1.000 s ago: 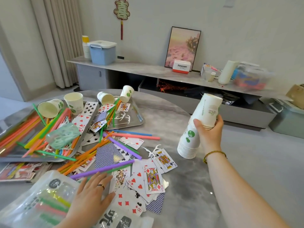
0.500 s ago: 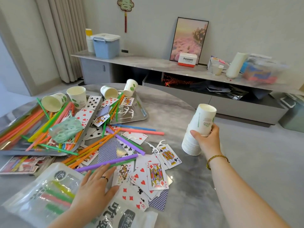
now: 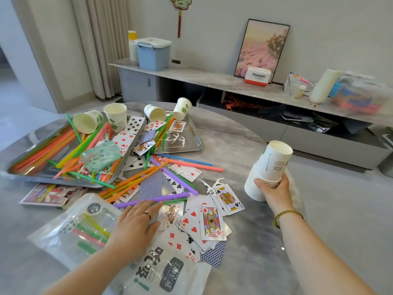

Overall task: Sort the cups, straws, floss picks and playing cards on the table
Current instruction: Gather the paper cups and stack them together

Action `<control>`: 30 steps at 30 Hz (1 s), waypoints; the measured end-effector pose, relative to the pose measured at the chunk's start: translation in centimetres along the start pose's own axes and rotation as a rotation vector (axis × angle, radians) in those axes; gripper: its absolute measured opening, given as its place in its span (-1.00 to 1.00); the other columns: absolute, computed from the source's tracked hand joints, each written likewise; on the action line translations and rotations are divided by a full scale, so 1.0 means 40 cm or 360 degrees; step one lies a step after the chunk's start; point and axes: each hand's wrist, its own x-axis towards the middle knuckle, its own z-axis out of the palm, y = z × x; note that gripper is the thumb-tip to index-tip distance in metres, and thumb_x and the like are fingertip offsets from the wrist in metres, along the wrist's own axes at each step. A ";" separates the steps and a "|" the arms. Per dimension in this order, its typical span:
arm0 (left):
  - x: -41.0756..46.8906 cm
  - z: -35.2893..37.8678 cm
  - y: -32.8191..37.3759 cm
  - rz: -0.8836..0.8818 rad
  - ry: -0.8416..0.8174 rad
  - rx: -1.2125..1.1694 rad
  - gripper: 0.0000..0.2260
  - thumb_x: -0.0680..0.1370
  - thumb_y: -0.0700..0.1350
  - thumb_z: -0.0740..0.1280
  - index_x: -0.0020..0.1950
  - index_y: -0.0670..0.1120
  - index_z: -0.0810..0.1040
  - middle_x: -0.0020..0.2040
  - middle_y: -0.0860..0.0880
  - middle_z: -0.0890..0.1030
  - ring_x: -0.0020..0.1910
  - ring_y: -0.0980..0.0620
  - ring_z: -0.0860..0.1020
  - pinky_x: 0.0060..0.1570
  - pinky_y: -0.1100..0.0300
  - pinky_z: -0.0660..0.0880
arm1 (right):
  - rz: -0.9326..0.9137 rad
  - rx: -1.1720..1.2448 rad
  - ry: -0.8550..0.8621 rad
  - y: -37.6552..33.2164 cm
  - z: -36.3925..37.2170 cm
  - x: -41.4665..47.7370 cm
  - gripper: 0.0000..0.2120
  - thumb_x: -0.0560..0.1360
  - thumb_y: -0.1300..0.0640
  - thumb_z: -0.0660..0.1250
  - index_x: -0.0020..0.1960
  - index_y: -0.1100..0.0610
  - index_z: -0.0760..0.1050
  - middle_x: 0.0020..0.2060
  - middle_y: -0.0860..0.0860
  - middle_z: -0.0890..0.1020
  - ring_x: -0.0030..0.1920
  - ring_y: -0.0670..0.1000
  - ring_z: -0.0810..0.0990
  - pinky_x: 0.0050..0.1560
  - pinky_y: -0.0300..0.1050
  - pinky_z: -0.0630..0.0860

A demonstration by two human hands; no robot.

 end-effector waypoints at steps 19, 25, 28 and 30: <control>0.030 -0.189 -0.399 -0.0293 0.0358 -0.0274 -0.60 0.60 -0.03 0.13 0.44 0.03 0.22 0.47 0.06 0.20 0.38 0.00 0.30 0.34 0.17 0.22 | -0.0099 -0.0770 -0.0630 -0.159 0.264 -0.168 -0.84 0.47 0.23 0.29 -0.28 0.09 0.45 -0.35 -0.05 0.48 -0.28 0.00 0.46 -0.33 -0.23 0.31; 0.103 -0.168 -0.501 -0.0441 0.0407 -0.0156 -0.61 0.60 0.04 0.07 0.43 0.06 0.23 0.45 0.10 0.24 0.43 0.09 0.20 0.41 0.11 -0.04 | -0.0281 -0.0781 -0.0736 -0.279 0.534 -0.112 -0.65 0.47 0.13 0.33 0.22 0.20 0.37 -0.07 0.00 0.46 0.01 0.01 0.46 0.02 -0.16 0.38; 0.123 -0.153 -0.523 -0.0516 0.0538 -0.0206 -0.62 0.59 0.10 0.06 0.41 0.10 0.27 0.44 0.13 0.25 0.47 0.15 0.10 0.40 0.08 -0.23 | -0.0376 -0.0810 -0.0837 -0.342 0.691 -0.072 -0.51 0.47 0.09 0.34 0.32 0.19 0.28 0.21 0.09 0.42 0.23 0.05 0.42 0.22 -0.10 0.36; 0.139 -0.145 -0.540 -0.0579 0.0525 -0.0269 -0.58 0.58 0.17 0.02 0.42 0.11 0.24 0.46 0.13 0.22 0.48 0.14 0.04 0.39 0.10 -0.27 | -0.0526 -0.0859 -0.0894 -0.388 0.809 -0.048 -0.45 0.45 0.06 0.35 0.36 0.17 0.26 0.30 0.10 0.37 0.30 0.07 0.36 0.28 -0.07 0.32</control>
